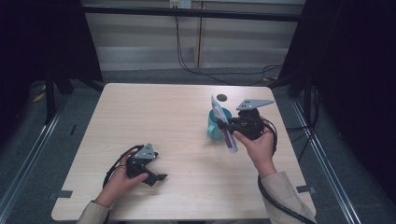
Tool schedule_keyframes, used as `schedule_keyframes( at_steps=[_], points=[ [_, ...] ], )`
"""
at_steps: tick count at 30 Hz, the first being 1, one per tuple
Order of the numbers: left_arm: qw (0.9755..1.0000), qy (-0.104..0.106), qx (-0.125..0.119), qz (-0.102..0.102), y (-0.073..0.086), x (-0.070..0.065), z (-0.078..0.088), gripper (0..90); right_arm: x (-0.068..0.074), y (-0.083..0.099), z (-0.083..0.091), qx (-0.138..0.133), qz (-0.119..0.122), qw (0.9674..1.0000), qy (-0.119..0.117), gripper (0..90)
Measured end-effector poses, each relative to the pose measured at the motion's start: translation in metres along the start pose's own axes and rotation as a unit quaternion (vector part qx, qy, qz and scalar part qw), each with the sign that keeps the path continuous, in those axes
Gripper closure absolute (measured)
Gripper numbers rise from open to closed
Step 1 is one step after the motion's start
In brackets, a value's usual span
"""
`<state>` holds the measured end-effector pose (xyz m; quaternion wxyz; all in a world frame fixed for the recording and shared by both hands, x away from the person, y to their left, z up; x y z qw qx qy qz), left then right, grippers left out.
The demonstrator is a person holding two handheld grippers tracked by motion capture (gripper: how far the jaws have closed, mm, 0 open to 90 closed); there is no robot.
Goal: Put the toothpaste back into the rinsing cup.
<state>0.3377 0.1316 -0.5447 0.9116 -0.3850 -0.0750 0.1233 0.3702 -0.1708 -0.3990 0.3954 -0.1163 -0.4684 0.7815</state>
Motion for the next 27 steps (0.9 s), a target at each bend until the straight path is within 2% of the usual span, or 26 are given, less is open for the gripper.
schedule_keyframes(
  at_steps=[5,12,20,27],
  points=[
    [1.0,0.0,0.001,-0.002,0.0,0.0,0.0,7.4,-0.004,-0.003,0.001,-0.018,-0.013,0.9998,0.0,75.6],
    [1.0,0.0,0.0,0.0,0.0,0.0,0.0,7.4,-0.004,-0.008,0.0,-0.022,-0.01,0.9997,0.003,75.6],
    [1.0,0.0,0.0,0.0,0.0,0.0,0.0,7.4,-0.011,-0.012,-0.002,-0.044,-0.033,0.9985,0.006,75.7],
    [1.0,0.0,0.0,0.0,0.0,0.0,0.0,7.4,-0.016,-0.014,0.0,-0.056,-0.042,0.9974,0.014,75.8]
  ],
)
Point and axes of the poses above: each handheld gripper's, and its own axes: z roughly backward along the jaws, y roughly out of its underside, x roughly to its left, the point moved 5 cm from there along -z, roughly forward along the jaws, and after that the axes turned 6 degrees about -z, right-handed, at the moved point
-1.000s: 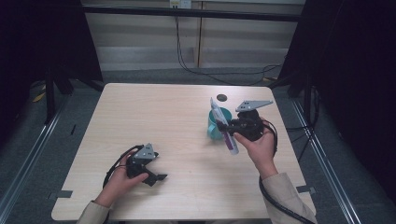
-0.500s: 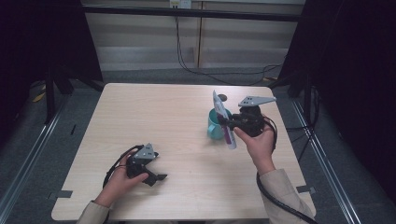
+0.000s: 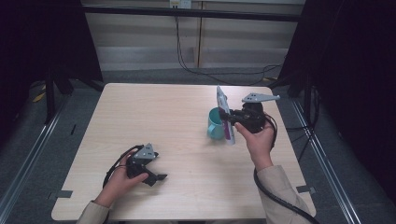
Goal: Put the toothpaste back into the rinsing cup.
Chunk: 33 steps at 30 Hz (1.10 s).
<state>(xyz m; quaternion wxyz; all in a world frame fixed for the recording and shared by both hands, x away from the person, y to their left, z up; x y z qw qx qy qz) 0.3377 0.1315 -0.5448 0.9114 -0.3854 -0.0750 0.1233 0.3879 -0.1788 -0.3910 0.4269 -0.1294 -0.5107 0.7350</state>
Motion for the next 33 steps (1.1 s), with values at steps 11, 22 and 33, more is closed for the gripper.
schedule_keyframes(
  at_steps=[11,22,33],
  points=[
    [1.0,0.0,0.0,0.0,0.0,0.0,0.0,7.4,-0.003,-0.005,-0.003,-0.01,-0.002,0.9999,0.006,75.8],
    [1.0,0.0,0.0,-0.001,0.0,0.0,0.0,7.4,-0.006,-0.015,-0.008,-0.028,-0.008,0.9993,0.021,75.9],
    [1.0,0.0,-0.001,0.001,0.0,0.0,0.0,7.4,-0.012,-0.021,-0.013,-0.032,-0.007,0.9991,0.027,75.8]
  ],
)
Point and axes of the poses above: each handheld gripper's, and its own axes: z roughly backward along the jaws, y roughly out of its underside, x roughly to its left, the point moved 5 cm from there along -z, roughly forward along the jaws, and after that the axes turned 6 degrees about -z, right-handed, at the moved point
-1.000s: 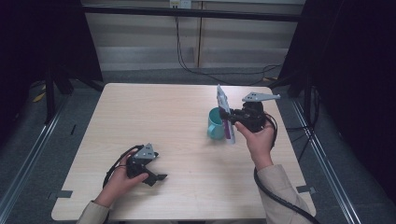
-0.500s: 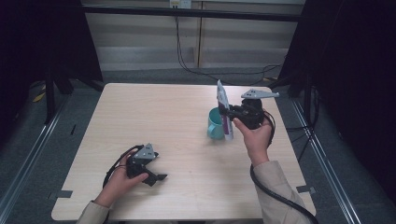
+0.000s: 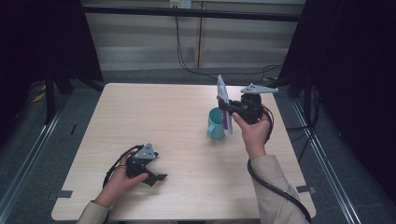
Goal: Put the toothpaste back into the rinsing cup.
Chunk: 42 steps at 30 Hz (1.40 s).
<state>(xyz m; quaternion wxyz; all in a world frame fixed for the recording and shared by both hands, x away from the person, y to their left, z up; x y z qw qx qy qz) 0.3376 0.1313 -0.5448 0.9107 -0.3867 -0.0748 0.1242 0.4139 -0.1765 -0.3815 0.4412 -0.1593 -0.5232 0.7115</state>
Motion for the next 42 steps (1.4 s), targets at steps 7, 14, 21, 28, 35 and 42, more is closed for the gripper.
schedule_keyframes(
  at_steps=[7,14,21,28,35,42],
  points=[
    [1.0,0.0,0.0,0.0,0.0,0.0,0.0,7.4,-0.001,-0.005,-0.003,-0.005,0.0,1.0,0.004,75.9],
    [1.0,-0.001,0.0,0.0,0.0,0.0,0.0,7.4,-0.003,-0.01,-0.006,-0.006,0.0,1.0,0.005,75.9],
    [1.0,-0.001,0.0,-0.002,0.0,0.0,0.0,7.4,-0.004,-0.016,-0.008,-0.009,0.0,0.9999,0.007,75.9],
    [1.0,-0.001,0.0,-0.002,0.0,0.0,0.0,7.4,-0.005,-0.024,-0.01,-0.011,0.003,0.9999,0.007,75.9],
    [1.0,-0.001,0.0,-0.002,0.0,0.0,0.0,7.4,-0.01,-0.031,-0.014,-0.018,0.003,0.9998,0.012,75.9],
    [1.0,0.0,0.0,-0.002,0.0,0.0,0.0,7.4,-0.013,-0.035,-0.018,-0.028,0.0,0.9995,0.012,75.9]
  ],
)
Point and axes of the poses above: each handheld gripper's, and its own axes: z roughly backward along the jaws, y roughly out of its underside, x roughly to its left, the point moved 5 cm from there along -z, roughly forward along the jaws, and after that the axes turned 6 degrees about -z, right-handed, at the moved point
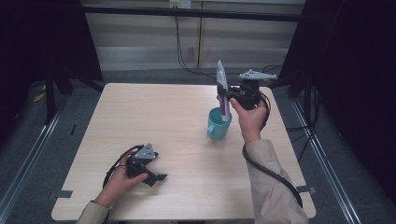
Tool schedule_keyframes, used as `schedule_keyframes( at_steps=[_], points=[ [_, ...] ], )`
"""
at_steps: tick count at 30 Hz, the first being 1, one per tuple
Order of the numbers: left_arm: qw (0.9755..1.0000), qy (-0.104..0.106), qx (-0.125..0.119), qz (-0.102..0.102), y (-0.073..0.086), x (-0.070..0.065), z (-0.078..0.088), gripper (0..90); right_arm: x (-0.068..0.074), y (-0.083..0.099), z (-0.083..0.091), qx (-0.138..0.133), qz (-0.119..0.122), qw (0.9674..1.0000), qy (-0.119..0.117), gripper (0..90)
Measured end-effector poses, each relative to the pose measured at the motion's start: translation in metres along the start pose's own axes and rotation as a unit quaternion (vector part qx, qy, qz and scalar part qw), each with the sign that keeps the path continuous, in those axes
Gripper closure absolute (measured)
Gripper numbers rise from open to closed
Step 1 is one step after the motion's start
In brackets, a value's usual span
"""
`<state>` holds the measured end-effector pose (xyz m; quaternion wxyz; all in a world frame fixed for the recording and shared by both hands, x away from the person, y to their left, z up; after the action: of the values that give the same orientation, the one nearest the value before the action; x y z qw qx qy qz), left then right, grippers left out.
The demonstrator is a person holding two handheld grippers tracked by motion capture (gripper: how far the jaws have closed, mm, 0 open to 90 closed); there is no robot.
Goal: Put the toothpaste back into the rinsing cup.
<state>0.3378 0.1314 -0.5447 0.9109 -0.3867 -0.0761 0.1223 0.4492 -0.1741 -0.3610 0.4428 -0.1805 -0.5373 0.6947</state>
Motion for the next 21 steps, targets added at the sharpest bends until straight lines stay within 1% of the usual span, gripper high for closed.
schedule_keyframes(
  at_steps=[7,10,11,13,16,19,21],
  points=[
    [1.0,0.0,0.0,0.0,0.0,0.0,0.0,7.4,-0.005,0.0,-0.004,-0.004,-0.005,1.0,0.005,75.9],
    [1.0,0.0,0.0,0.0,0.0,0.0,0.0,7.4,-0.007,0.001,-0.006,-0.002,-0.005,1.0,0.005,75.9],
    [1.0,0.0,0.001,0.0,0.0,0.0,0.0,7.4,-0.008,0.001,-0.006,-0.001,-0.003,1.0,0.009,75.9],
    [1.0,-0.001,0.001,0.0,0.0,0.0,0.0,7.4,-0.009,0.001,-0.007,-0.001,-0.005,1.0,0.006,75.9],
    [1.0,0.0,-0.001,0.0,0.0,0.0,0.0,7.4,-0.01,0.002,-0.01,0.003,-0.005,0.9999,0.009,75.9],
    [1.0,0.0,0.0,0.0,0.0,0.0,0.0,7.4,-0.011,0.003,-0.012,-0.003,-0.011,0.9999,0.007,75.9],
    [1.0,0.0,0.0,0.001,0.0,0.0,0.0,7.4,-0.012,0.003,-0.013,-0.002,-0.011,0.9999,0.008,75.8]
  ],
)
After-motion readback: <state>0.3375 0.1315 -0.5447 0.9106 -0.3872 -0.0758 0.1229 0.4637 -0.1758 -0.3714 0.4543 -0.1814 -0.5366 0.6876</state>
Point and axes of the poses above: each handheld gripper's, and its own axes: z roughly backward along the jaws, y roughly out of its underside, x roughly to its left, the point moved 5 cm from there along -z, roughly forward along the jaws, and after that the axes turned 6 degrees about -z, right-handed, at the moved point
